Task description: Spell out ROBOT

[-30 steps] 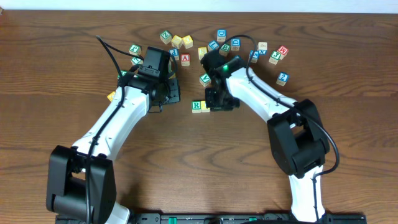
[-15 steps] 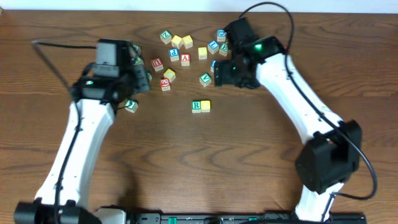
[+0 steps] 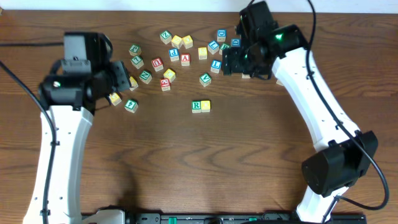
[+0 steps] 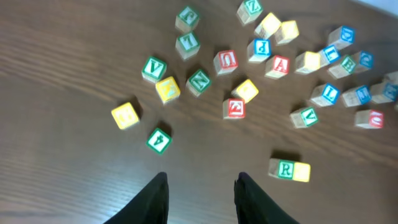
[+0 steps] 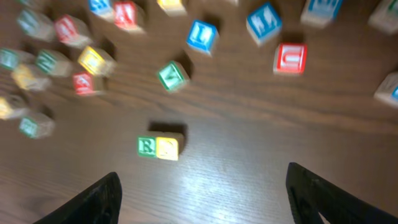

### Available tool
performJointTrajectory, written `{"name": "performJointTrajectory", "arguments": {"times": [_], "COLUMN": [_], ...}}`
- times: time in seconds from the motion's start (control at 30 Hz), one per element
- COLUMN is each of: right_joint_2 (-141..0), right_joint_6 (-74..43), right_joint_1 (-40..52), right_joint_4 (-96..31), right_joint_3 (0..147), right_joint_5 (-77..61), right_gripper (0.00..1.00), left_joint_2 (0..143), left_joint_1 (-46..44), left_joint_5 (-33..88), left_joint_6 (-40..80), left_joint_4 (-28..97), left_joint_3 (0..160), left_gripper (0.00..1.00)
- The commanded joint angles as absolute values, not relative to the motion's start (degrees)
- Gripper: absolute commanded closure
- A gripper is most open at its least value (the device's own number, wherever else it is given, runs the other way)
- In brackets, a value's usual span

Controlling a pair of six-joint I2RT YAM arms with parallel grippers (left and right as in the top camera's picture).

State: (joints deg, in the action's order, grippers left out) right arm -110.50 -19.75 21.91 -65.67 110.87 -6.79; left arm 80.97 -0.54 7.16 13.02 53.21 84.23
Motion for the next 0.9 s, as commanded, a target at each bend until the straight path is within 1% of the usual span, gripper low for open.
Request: {"name": "performJointTrajectory", "arguments": {"times": [0.0,0.2,0.3,0.37,0.5,0.53,0.57,0.6,0.67,0.87], "right_joint_2": [-109.4,-109.4,-109.7,-109.8,-109.8,-109.8,-109.8,-109.8,-109.8,-109.8], "right_joint_6": [-17.5,-17.8,-18.1,-18.4,-19.5,-19.5,-19.5,-19.5,-19.5,-19.5], "right_joint_1": [21.7,21.7,21.6,21.6,21.4,21.3,21.2,21.2,21.0,21.0], "right_joint_4": [-66.3,-65.1,-65.1,-65.2,-65.5,-65.6,-65.6,-65.8,-65.9,-66.3], "right_joint_3": [116.1,117.8,117.7,117.7,117.4,117.3,117.3,117.3,117.3,117.3], "right_joint_5": [-7.6,-7.0,-5.8,-4.5,-2.9,-2.9,-2.9,-2.9,-2.9,-2.9], "right_gripper": [0.21,0.21,0.2,0.2,0.17,0.16,0.13,0.1,0.07,0.01], "left_joint_2": [83.3,83.7,84.0,84.1,84.6,84.8,84.9,85.1,85.3,85.6], "left_joint_1": [-0.3,-0.3,-0.3,-0.3,-0.3,-0.3,-0.3,-0.3,-0.3,-0.3], "left_joint_5": [6.8,6.8,6.8,6.8,6.8,6.8,6.8,6.8,6.8,6.8], "left_joint_6": [10.5,10.5,10.5,10.5,10.5,10.5,10.6,10.6,10.6,10.5], "left_joint_4": [57.0,57.8,58.0,58.0,58.0,58.0,58.0,58.0,58.0,58.0], "left_joint_3": [92.3,93.6,93.6,93.6,93.6,93.6,93.6,93.5,93.5,93.2], "left_gripper": [0.65,0.64,0.55,0.47,0.37,0.31,0.22,0.2,0.18,0.17]}}
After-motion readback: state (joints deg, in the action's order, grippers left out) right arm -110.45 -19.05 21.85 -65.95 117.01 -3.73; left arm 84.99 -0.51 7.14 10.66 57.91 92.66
